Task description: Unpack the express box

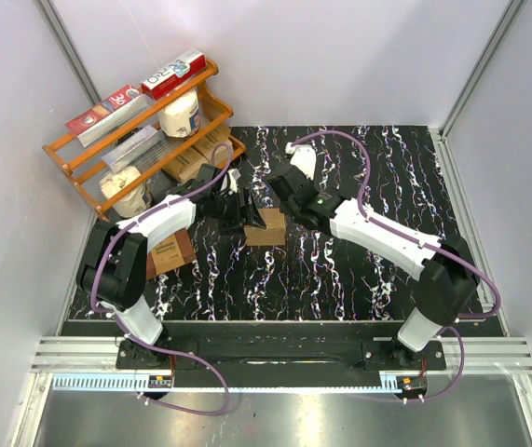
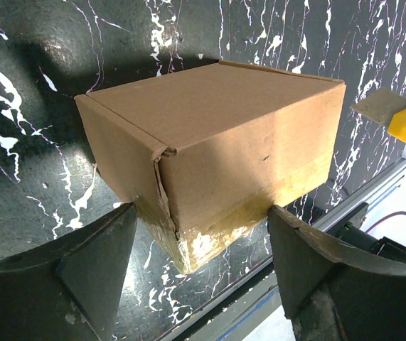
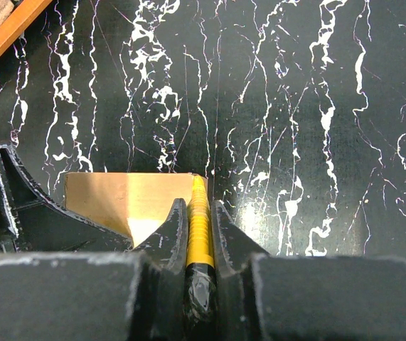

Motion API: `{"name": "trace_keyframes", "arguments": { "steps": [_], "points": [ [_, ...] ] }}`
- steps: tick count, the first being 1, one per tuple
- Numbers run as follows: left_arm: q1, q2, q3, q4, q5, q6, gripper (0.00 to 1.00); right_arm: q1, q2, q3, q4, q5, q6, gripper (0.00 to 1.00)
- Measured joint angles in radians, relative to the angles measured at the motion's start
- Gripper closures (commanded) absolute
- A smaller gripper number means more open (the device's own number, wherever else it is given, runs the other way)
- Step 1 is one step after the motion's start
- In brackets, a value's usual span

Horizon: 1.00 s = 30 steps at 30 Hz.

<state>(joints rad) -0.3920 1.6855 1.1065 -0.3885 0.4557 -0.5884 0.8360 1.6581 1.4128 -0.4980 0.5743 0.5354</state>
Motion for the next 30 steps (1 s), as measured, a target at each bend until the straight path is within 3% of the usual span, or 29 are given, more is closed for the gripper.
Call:
{"name": "trace_keyframes", "arguments": {
  "steps": [30],
  "points": [
    [0.000, 0.000, 0.000, 0.000, 0.000, 0.000, 0.24, 0.000, 0.021, 0.000, 0.003, -0.015, -0.001, 1.00]
  ]
}}
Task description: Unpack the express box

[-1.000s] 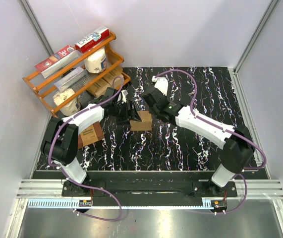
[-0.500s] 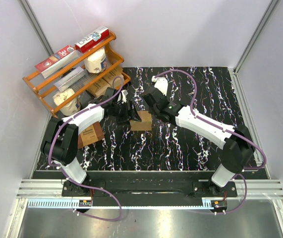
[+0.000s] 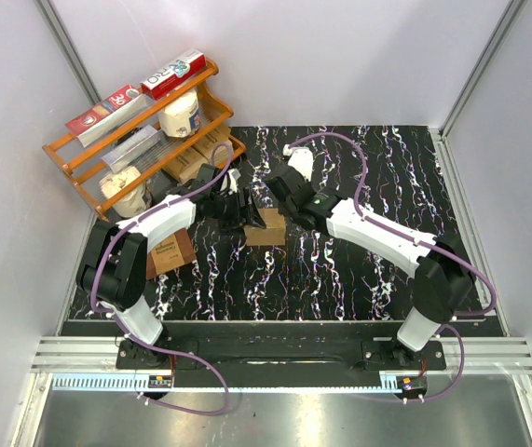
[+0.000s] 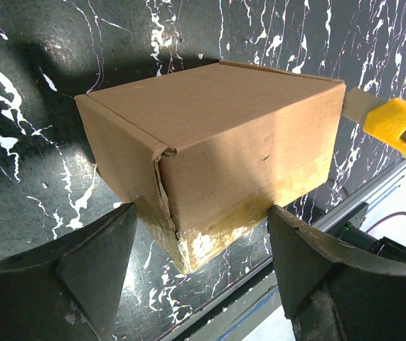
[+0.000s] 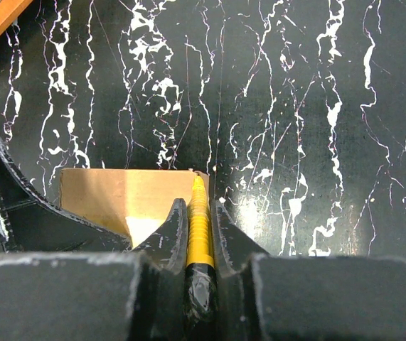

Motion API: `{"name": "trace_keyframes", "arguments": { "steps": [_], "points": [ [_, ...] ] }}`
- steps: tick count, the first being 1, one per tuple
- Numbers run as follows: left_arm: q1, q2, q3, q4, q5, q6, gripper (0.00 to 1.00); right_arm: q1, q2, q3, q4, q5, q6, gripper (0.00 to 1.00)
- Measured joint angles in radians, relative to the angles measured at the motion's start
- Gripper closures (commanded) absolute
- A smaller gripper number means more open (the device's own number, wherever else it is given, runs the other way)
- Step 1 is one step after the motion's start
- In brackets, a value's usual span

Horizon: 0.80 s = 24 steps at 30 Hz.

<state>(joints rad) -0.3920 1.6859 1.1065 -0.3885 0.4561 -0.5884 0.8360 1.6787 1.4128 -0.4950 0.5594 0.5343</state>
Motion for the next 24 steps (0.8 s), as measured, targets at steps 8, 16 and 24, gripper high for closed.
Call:
{"name": "trace_keyframes", "arguments": {
  "steps": [8, 16, 24],
  "points": [
    [0.000, 0.003, 0.000, 0.003, 0.000, -0.021, 0.31, 0.001, 0.010, 0.000, -0.018, -0.019, 0.001, 1.00],
    [0.003, 0.019, 0.000, 0.016, 0.018, -0.104, 0.37, 0.006, 0.000, -0.007, -0.069, -0.043, 0.035, 1.00],
    [0.006, 0.025, -0.002, 0.021, 0.027, -0.144, 0.39, 0.021, -0.020, -0.009, -0.113, -0.045, 0.051, 1.00]
  ]
}}
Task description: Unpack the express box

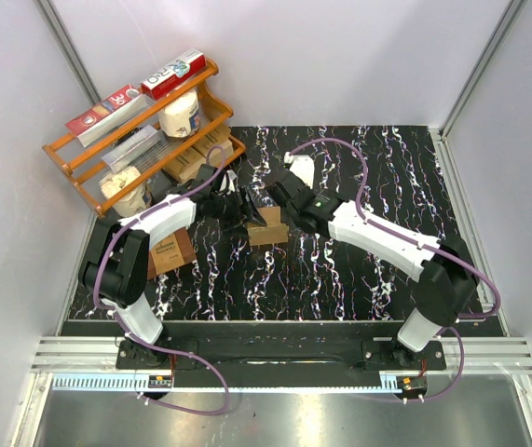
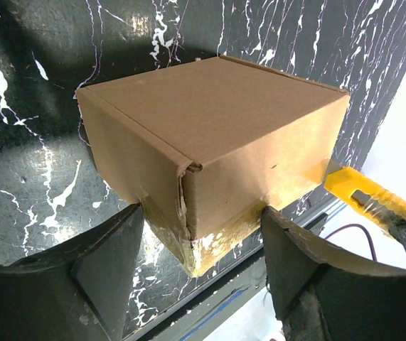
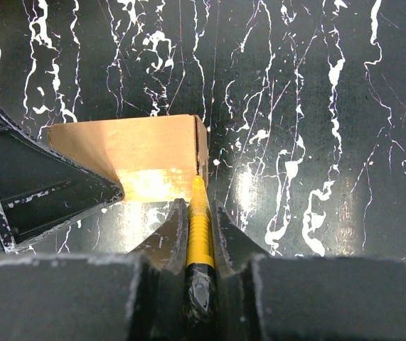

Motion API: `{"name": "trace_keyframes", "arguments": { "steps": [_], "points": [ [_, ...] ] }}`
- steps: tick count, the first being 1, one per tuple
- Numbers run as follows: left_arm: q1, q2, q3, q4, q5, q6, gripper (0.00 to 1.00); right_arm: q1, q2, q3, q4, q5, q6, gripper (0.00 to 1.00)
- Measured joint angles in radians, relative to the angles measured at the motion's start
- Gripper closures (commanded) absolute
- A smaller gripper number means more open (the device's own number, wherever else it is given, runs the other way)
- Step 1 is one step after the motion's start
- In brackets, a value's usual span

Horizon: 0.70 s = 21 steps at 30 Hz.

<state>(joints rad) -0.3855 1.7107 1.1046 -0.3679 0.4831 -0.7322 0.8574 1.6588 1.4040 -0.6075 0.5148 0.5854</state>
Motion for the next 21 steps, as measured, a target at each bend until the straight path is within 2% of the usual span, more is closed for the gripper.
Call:
{"name": "trace_keyframes", "arguments": {
  "steps": [12, 21],
  "points": [
    [0.000, 0.006, -0.001, 0.010, 0.010, -0.014, 0.39, 0.002, -0.041, -0.013, -0.022, -0.003, 0.008, 1.00],
    [0.001, 0.008, -0.001, 0.014, 0.016, -0.008, 0.39, 0.012, -0.011, -0.017, 0.005, 0.025, -0.024, 1.00]
  ]
}}
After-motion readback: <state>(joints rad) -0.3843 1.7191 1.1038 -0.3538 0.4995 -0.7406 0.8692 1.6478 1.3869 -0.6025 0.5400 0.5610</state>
